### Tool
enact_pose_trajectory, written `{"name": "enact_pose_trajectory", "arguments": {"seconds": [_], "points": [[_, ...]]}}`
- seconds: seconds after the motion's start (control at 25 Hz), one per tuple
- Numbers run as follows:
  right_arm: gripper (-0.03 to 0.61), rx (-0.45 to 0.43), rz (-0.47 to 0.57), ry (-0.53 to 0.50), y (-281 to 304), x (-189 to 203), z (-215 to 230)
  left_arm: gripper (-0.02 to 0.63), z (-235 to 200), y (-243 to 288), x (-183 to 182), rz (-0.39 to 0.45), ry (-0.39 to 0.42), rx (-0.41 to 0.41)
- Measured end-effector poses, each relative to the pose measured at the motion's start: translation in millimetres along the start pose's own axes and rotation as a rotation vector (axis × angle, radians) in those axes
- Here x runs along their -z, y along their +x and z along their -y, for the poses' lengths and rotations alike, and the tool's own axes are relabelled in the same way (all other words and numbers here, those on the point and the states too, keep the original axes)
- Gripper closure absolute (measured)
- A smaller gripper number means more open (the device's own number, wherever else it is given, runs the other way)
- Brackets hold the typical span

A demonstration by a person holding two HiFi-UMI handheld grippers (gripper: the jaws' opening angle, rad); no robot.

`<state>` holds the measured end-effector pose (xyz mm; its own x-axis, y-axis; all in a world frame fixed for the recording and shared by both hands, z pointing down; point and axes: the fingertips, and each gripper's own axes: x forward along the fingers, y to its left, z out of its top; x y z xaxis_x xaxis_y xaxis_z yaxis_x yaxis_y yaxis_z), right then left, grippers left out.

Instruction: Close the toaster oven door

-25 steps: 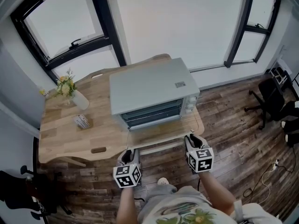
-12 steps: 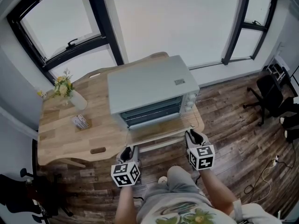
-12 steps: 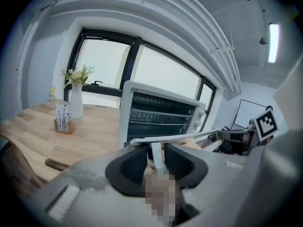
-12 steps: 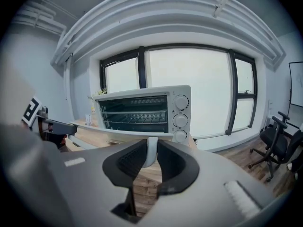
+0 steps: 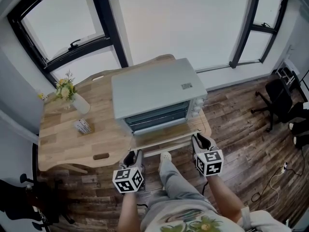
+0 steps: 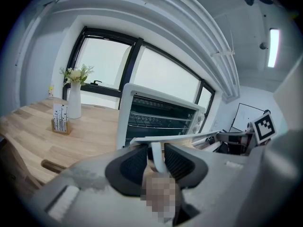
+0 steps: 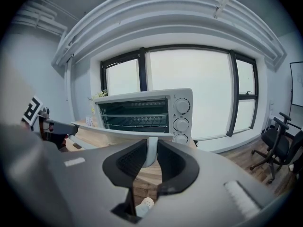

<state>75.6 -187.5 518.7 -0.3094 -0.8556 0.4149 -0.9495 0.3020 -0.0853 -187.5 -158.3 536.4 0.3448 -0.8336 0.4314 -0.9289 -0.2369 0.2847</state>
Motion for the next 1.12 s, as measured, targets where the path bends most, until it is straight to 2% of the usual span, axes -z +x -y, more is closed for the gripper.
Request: {"name": "enact_pose_trajectory", "arguments": {"seconds": [0.72,1.12], "points": [[0.503,-0.003,0.041,-0.012,6,-22,0,0.489,-2,5,-20,0.014,-0.051,0.042],[0.503,-0.006,0.059,-0.014,11,-34,0,0.489,-5,10,-30,-0.008,-0.092,0.038]]}}
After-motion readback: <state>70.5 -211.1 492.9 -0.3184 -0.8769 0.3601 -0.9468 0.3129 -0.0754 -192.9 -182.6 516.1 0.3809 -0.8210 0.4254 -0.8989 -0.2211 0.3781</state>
